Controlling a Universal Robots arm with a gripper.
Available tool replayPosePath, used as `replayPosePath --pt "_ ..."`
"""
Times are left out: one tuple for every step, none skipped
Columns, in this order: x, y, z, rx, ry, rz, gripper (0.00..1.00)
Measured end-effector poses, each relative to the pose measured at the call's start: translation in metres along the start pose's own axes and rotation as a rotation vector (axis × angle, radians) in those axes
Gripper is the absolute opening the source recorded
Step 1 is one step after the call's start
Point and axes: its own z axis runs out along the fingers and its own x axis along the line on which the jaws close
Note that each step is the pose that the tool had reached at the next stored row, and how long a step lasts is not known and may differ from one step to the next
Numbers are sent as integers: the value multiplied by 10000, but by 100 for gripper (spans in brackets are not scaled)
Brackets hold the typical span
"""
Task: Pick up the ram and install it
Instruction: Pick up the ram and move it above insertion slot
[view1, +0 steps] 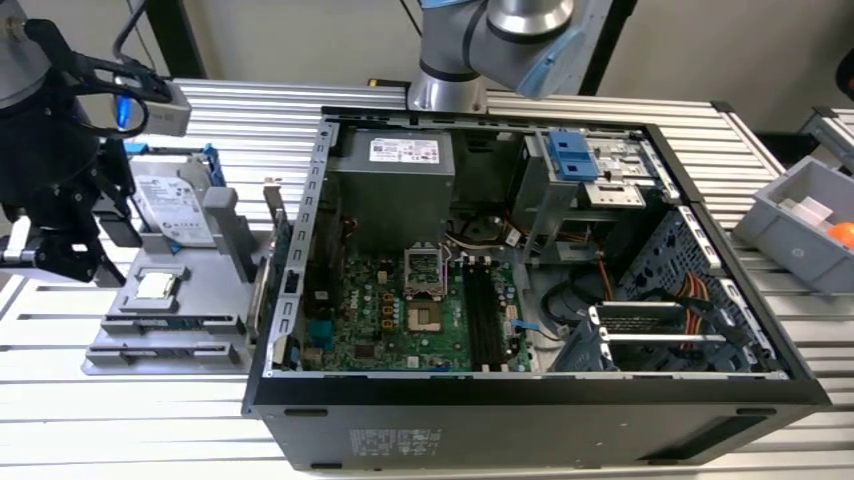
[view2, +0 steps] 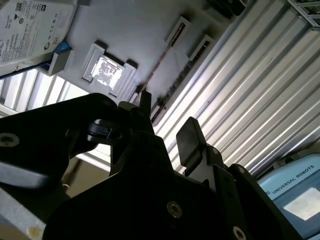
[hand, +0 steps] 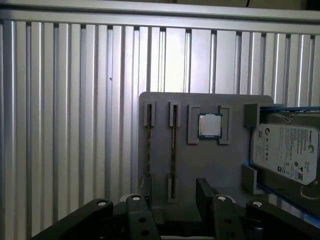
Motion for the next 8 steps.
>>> replayPosePath --pt "7 0 5 0 0 0 100" --pt "13 0 11 0 0 1 100" --pt "20 0 16 0 0 1 100" --pt "26 0 23 2 -1 2 100" --pt "31 0 28 2 -1 3 100" --pt "35 0 34 3 -2 4 100" --pt "40 0 39 3 -2 3 100" --pt "44 0 43 1 -1 3 100"
